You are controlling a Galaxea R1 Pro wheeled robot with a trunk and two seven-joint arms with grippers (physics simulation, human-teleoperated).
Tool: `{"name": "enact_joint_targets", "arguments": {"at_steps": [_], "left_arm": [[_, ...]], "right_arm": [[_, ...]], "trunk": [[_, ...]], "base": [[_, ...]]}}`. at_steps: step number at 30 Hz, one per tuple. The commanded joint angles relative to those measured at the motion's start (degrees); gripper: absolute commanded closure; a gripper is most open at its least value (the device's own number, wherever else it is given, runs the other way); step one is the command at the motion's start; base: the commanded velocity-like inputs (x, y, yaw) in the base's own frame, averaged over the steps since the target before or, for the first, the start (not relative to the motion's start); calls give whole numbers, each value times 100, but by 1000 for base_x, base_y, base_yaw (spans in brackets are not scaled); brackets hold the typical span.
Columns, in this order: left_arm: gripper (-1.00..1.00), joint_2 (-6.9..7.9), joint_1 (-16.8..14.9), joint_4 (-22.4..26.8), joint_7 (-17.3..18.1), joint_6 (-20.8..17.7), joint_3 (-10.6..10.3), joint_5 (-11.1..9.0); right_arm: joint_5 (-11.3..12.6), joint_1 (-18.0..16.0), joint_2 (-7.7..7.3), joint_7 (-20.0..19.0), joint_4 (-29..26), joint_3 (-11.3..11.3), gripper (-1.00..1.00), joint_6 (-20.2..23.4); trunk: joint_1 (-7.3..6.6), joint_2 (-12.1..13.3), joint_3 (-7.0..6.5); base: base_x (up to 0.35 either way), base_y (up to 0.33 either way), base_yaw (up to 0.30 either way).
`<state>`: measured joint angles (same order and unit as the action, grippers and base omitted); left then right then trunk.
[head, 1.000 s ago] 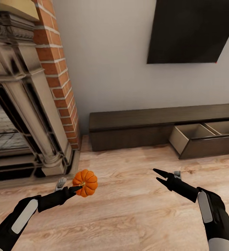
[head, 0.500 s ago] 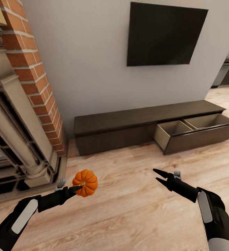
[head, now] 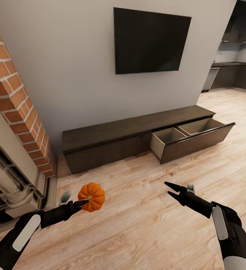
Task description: Place each of the two pumpkins and all three candles from the living room inside a cabinet in the living room (use any cabinet), then make sure every cabinet is closed, and position the cauldron so it is next to a table in the living room.
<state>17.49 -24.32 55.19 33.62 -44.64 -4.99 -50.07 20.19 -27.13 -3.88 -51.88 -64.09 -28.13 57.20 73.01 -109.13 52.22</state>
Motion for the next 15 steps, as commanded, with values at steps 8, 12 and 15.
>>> {"name": "enact_joint_targets", "arguments": {"at_steps": [8, 12, 15], "left_arm": [[100, 9, -3, 4, -5, -45, -2, -78], [100, 4, -3, 5, -5, -45, -2, -81], [100, 1, -3, 6, -8, -45, -3, -78]], "right_arm": [[-24, -5, 2, -33, 1, -8, -100, 19], [-24, -5, 2, -33, 1, -8, -100, 19], [-24, -5, 2, -35, 1, -8, -100, 19]], "trunk": [[-177, 320, -140], [-265, 481, -212], [-331, 601, -270]], "base": [[0, 0, -280], [0, 0, -280], [0, 0, -280]]}}
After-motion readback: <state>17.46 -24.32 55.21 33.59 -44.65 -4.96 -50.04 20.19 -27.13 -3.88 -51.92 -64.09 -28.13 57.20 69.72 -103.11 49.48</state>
